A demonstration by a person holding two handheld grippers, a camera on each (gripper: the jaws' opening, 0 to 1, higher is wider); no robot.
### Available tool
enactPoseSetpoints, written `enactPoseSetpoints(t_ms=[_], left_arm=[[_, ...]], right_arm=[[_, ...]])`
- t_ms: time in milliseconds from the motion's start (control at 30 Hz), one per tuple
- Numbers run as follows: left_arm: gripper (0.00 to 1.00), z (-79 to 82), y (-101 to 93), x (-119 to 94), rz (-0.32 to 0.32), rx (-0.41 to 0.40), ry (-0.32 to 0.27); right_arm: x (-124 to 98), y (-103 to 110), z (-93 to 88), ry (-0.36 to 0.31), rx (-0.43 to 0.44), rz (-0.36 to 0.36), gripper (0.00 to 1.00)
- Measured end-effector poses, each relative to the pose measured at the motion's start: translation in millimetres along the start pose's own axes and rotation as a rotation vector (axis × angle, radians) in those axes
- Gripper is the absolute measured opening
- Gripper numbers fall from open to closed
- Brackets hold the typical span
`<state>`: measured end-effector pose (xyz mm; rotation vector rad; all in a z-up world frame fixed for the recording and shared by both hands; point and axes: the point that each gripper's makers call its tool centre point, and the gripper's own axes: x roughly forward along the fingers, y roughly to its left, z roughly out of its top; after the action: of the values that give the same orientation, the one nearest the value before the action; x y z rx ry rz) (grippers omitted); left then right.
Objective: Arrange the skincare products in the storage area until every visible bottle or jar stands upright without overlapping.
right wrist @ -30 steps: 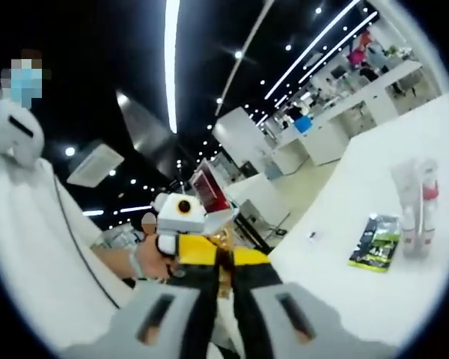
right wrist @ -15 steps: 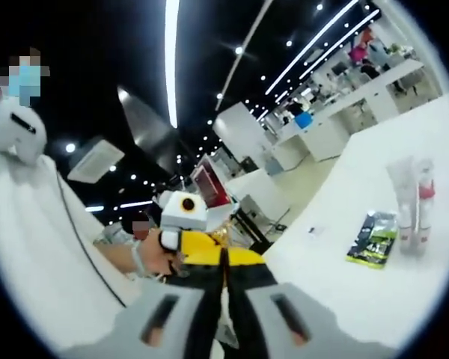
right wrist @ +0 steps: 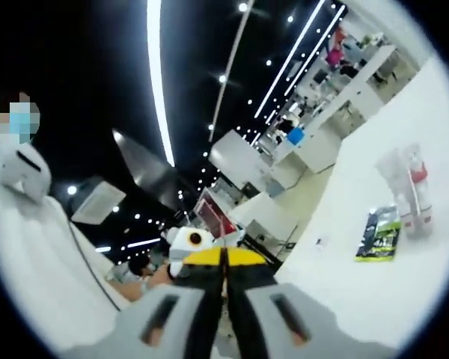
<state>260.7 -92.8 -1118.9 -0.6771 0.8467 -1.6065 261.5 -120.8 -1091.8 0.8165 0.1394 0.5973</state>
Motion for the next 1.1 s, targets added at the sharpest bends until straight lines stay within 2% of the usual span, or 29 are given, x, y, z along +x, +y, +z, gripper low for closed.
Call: enactPoseSetpoints(t_ms=[133, 300, 367, 433, 767, 833, 900, 967, 1033, 1100], left_arm=[[0.02, -2.0, -2.7, -4, -0.002, 0.021, -0.001], [0.01, -0.4, -6.7, -6, -0.026, 0.010, -0.008], [0.00, 0.2, -7.0, -7, -0.037, -0.044, -0.021], [0.00, -1.3, -7.7, -8, -0.041, -0.022, -0.013], [0.00, -16.6, -6.5, -14, -0.034, -0.025, 0.038], [0.00, -20.6, -5.3, -15, -0.027, -0.028, 0.059], [0.00, -21.8, -6.1, -16, -0.033, -0.026, 0.064], [0.01, -21.4, -4.4, -17, -0.021, -0.034, 0.058], [0.02, -17.8, -0.7, -16, -0.005, -0.043, 0.030], [0.02, -16.5, -0.1, -17, -0.018, -0.062, 0.028]], right_arm=[[1, -1, -1.8, 0.008, -0.014, -0.007, 0.00], [2, -2, -1.5, 0.003, -0.023, -0.002, 0.00], [3, -2, -1.2, -0.004, -0.018, -0.003, 0.00], [3, -1, -3.2, 0.002, -0.024, 0.003, 0.00], [-1, -1, -23.8, 0.072, -0.040, -0.012, 0.01], [-2, 0, -29.9, 0.087, -0.011, -0.006, 0.00], [-2, 1, -31.9, 0.085, -0.043, -0.010, 0.00], [-1, -2, -31.0, 0.073, -0.008, -0.021, 0.00], [0, -6, -27.4, 0.037, 0.008, -0.039, 0.00], [2, -6, -21.8, -0.018, 0.058, -0.037, 0.00]])
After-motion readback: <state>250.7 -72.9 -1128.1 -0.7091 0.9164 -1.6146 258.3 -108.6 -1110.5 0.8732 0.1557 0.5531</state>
